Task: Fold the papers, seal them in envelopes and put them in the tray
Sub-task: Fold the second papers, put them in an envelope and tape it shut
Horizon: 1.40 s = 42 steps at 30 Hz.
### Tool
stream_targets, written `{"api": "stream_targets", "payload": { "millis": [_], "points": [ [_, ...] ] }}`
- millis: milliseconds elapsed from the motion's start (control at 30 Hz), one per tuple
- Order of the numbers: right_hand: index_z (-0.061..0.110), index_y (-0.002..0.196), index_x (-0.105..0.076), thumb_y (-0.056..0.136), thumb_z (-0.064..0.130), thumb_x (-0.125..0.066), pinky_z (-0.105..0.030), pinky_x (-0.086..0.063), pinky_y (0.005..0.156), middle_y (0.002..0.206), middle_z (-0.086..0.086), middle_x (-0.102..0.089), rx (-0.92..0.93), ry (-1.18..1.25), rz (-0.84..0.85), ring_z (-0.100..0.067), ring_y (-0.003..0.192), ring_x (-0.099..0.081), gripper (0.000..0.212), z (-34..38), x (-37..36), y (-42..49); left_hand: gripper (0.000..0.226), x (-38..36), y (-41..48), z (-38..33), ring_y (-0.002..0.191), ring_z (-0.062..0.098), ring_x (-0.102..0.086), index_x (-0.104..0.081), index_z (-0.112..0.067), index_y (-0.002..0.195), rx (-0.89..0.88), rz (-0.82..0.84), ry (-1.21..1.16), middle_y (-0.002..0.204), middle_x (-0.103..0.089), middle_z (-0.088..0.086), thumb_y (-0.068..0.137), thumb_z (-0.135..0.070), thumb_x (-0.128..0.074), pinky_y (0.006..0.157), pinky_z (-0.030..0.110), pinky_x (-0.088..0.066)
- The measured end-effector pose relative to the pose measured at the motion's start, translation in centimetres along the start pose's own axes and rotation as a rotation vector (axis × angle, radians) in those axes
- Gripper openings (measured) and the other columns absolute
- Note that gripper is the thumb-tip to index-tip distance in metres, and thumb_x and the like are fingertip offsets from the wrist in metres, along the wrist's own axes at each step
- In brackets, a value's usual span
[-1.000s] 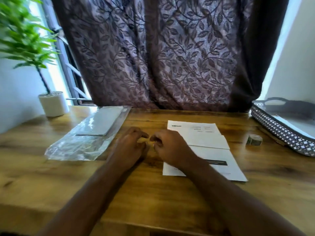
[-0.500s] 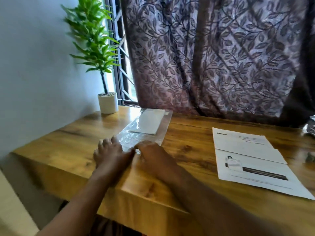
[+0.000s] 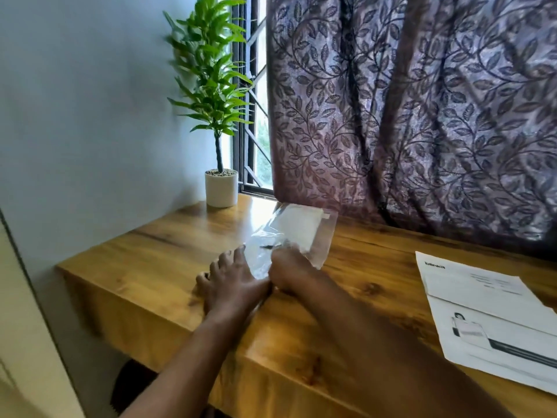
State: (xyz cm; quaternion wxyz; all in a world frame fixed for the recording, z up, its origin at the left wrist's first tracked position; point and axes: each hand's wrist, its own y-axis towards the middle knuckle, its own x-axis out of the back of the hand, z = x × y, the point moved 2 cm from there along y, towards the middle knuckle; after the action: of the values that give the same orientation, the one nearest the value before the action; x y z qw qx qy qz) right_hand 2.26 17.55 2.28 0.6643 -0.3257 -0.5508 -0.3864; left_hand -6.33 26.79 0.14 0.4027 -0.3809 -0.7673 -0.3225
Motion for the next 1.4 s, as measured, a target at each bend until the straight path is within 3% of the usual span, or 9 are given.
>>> {"api": "stream_targets", "payload": {
  "millis": [67,133,233,300,433,567,867,1200,1400],
  "points": [
    [0.003,0.158,-0.014,0.101,0.014,-0.043,-0.048,-0.019,0.121,0.167,-0.023,-0.002,-0.067,-0.021,0.056,-0.04,0.153,-0.011,0.066,-0.3,-0.7,1.3,0.099,0.0,0.1,-0.1,0.145,0.029,-0.026,-0.018,-0.031,0.155,0.008,-0.023,0.001,0.162,-0.026,0.005,0.072,-0.064,-0.061,0.113,0.053,-0.022],
    [0.01,0.16,-0.01,0.101,0.018,-0.04,-0.052,-0.013,0.121,0.167,-0.019,0.01,-0.082,-0.053,0.091,-0.039,0.154,0.0,0.067,-0.4,-1.1,2.7,0.099,-0.1,0.2,-0.2,0.146,0.029,-0.024,-0.015,-0.031,0.155,0.015,-0.048,-0.017,0.163,-0.024,0.005,0.074,-0.063,-0.06,0.114,0.053,-0.021],
    [0.014,0.159,-0.014,0.096,0.018,-0.055,-0.058,-0.014,0.119,0.168,-0.016,-0.003,-0.086,-0.122,0.117,-0.037,0.154,-0.006,0.075,-0.4,-0.6,4.1,0.099,-0.1,0.1,-0.4,0.147,0.029,-0.023,-0.01,-0.028,0.156,0.007,-0.071,-0.037,0.163,-0.023,0.005,0.078,-0.069,-0.056,0.115,0.052,-0.02],
    [0.015,0.154,-0.03,0.085,0.014,-0.069,-0.062,-0.02,0.115,0.162,-0.013,-0.027,-0.036,-0.229,0.105,-0.035,0.15,-0.024,0.079,-0.3,0.1,4.5,0.1,-0.2,-0.1,-0.4,0.148,0.028,-0.022,-0.01,-0.027,0.156,0.004,-0.073,-0.051,0.163,-0.024,0.005,0.079,-0.073,-0.055,0.116,0.052,-0.02],
    [0.012,0.137,-0.058,0.09,0.014,-0.067,-0.04,-0.05,0.098,0.137,-0.013,-0.06,0.095,-0.316,0.005,-0.031,0.123,-0.06,0.048,0.4,0.9,5.7,0.096,0.0,0.1,0.0,0.148,0.028,-0.022,-0.012,-0.026,0.156,0.006,-0.117,-0.021,0.162,-0.025,0.005,0.081,-0.074,-0.05,0.113,0.051,-0.021],
    [0.005,0.132,-0.061,0.099,0.012,-0.055,-0.042,-0.048,0.1,0.137,-0.019,-0.059,0.073,-0.255,-0.065,-0.036,0.126,-0.057,0.034,1.0,1.4,6.4,0.098,-0.2,0.3,0.3,0.148,0.028,-0.022,-0.009,-0.026,0.157,0.004,-0.106,-0.025,0.162,-0.025,0.006,0.081,-0.07,-0.052,0.114,0.052,-0.02],
    [0.002,0.114,-0.069,0.088,-0.006,-0.051,-0.046,-0.055,0.08,0.115,-0.017,-0.071,0.191,-0.618,-0.305,-0.039,0.104,-0.069,0.032,2.6,1.5,6.2,0.103,-0.8,0.5,0.3,0.149,0.028,-0.019,0.006,-0.032,0.158,0.003,-0.109,-0.025,0.163,-0.024,0.006,0.079,-0.063,-0.052,0.114,0.053,-0.018],
    [0.006,0.117,-0.069,0.094,0.0,-0.047,-0.044,-0.053,0.085,0.12,-0.014,-0.07,0.222,-0.568,-0.324,-0.037,0.109,-0.068,0.033,4.0,2.2,2.7,0.103,-0.9,0.8,1.0,0.151,0.026,-0.017,0.008,-0.031,0.158,0.005,-0.128,-0.06,0.163,-0.027,0.005,0.082,-0.063,-0.055,0.115,0.053,-0.017],
    [0.014,0.116,-0.066,0.089,0.002,-0.059,-0.042,-0.053,0.079,0.113,-0.013,-0.069,0.313,-0.481,-0.433,-0.038,0.104,-0.068,0.031,4.9,7.1,-2.4,0.106,-0.3,0.9,0.6,0.15,0.03,-0.019,0.003,-0.023,0.158,0.004,-0.131,-0.081,0.162,-0.029,0.009,0.083,-0.064,-0.061,0.116,0.052,-0.018]
  ]
}}
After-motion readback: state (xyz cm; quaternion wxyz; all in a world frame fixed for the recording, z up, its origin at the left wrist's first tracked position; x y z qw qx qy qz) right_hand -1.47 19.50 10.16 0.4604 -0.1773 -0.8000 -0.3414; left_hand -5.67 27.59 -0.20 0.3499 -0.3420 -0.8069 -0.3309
